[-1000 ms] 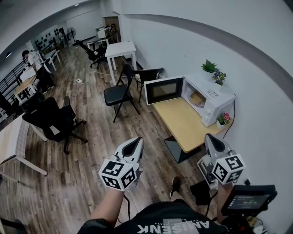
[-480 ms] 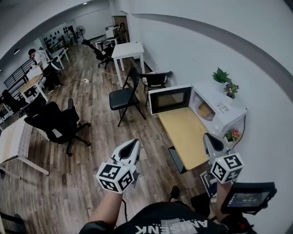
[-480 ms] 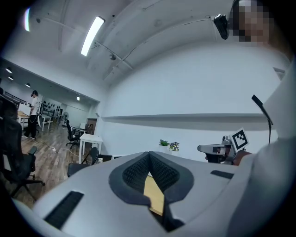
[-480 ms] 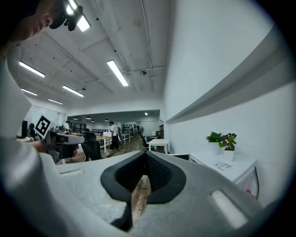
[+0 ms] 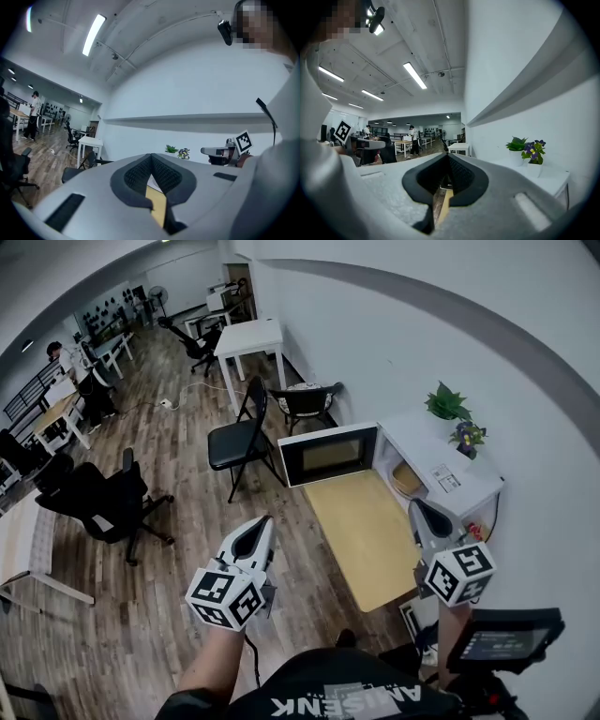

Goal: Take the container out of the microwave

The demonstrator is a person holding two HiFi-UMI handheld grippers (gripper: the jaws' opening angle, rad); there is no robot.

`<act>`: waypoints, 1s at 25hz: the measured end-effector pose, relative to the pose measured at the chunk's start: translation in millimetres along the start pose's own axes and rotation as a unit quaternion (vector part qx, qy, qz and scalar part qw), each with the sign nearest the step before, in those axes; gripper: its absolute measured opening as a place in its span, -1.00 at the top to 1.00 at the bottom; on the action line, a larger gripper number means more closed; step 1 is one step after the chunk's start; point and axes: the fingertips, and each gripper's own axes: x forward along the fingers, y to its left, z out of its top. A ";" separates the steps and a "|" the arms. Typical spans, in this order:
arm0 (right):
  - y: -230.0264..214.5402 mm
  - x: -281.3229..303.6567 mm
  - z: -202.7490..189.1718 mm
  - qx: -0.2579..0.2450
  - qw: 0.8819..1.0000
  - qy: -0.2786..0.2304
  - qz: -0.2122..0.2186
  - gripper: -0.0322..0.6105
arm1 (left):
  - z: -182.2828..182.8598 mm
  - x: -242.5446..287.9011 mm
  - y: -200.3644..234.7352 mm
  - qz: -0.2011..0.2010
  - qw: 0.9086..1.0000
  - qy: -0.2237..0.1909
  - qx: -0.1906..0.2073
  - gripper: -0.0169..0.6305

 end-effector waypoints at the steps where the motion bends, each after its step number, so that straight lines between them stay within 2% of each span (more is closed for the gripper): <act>1: -8.7 1.8 -0.4 0.001 1.000 0.000 0.000 0.89 | -1.2 10.9 -2.8 -0.004 1.000 0.002 -0.002 0.94; 11: -102.3 0.4 -10.1 0.016 0.999 0.005 -0.037 0.89 | -17.0 117.1 -40.0 -0.049 0.998 0.025 0.006 0.94; 16: -151.4 0.2 -22.9 0.025 0.998 0.008 -0.049 0.89 | -30.4 179.8 -62.9 -0.071 0.996 0.037 0.022 0.94; 22: -171.3 -10.3 -23.7 0.029 0.997 0.008 -0.070 0.89 | -37.0 205.8 -82.5 -0.101 0.992 0.064 0.040 0.94; 25: -183.4 -12.8 -27.6 0.030 0.996 0.009 -0.087 0.89 | -37.9 224.0 -84.7 -0.116 0.990 0.064 0.045 0.94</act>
